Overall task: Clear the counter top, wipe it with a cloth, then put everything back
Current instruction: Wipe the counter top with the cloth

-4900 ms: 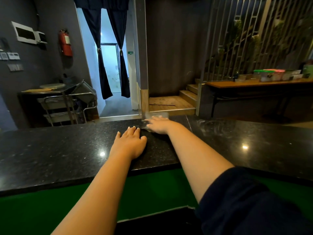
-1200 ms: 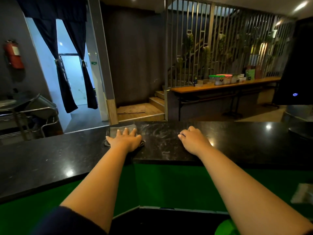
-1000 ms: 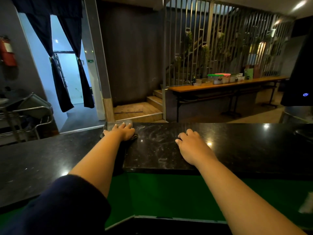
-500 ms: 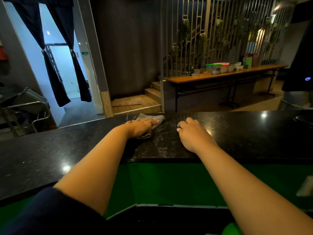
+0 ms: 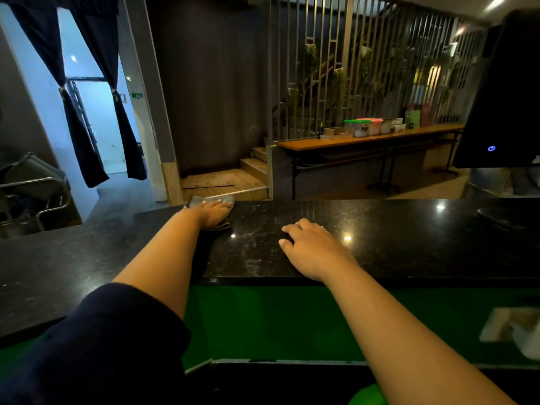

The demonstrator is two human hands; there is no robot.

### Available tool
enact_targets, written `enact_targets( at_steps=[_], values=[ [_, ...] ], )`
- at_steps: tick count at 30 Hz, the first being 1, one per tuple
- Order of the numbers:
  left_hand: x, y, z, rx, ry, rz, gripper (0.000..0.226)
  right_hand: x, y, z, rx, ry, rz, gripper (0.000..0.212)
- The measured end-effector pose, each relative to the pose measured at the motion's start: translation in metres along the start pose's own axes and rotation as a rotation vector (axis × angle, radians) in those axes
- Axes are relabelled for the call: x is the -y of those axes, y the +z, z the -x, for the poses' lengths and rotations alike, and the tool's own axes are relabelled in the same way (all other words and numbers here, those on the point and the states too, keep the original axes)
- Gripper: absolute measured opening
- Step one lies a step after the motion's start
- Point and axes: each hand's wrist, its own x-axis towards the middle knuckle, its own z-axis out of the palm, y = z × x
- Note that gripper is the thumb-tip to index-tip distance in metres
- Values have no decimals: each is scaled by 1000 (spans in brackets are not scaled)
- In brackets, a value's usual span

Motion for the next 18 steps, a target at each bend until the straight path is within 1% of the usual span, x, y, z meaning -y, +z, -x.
enact_targets(
  at_steps=[4,6,7,9,10,11,12,13,14,15,16,18],
  values=[
    [-36,6,-11,44,109,-6,48,-2,-1,-5,-25,2,-21,45],
    [-42,8,-8,96,142,61,47,-2,-2,-6,-27,7,-53,41],
    [-44,9,-5,119,161,131,48,-2,-2,-6,-41,11,-76,39],
    [-45,11,3,168,175,295,60,-3,-2,-7,-84,25,-135,33],
    [-43,12,6,192,182,326,66,-4,-3,-7,-97,38,-167,31],
    [-40,14,7,191,191,324,65,-5,-4,-6,-101,53,-193,29],
    [-36,16,5,174,200,281,57,-5,-4,-4,-101,66,-194,29],
    [-31,17,1,146,204,206,45,-7,-5,-3,-97,81,-155,30],
    [-28,18,-4,111,202,126,42,-9,-6,0,-82,99,-85,32],
    [-27,17,-10,83,182,61,45,-10,-6,4,-64,121,-18,35],
    [-30,15,-14,60,142,44,48,-12,-6,7,-54,138,14,37],
    [-42,10,-17,46,131,3,50,-10,-5,12,-70,146,-6,38]
  ],
)
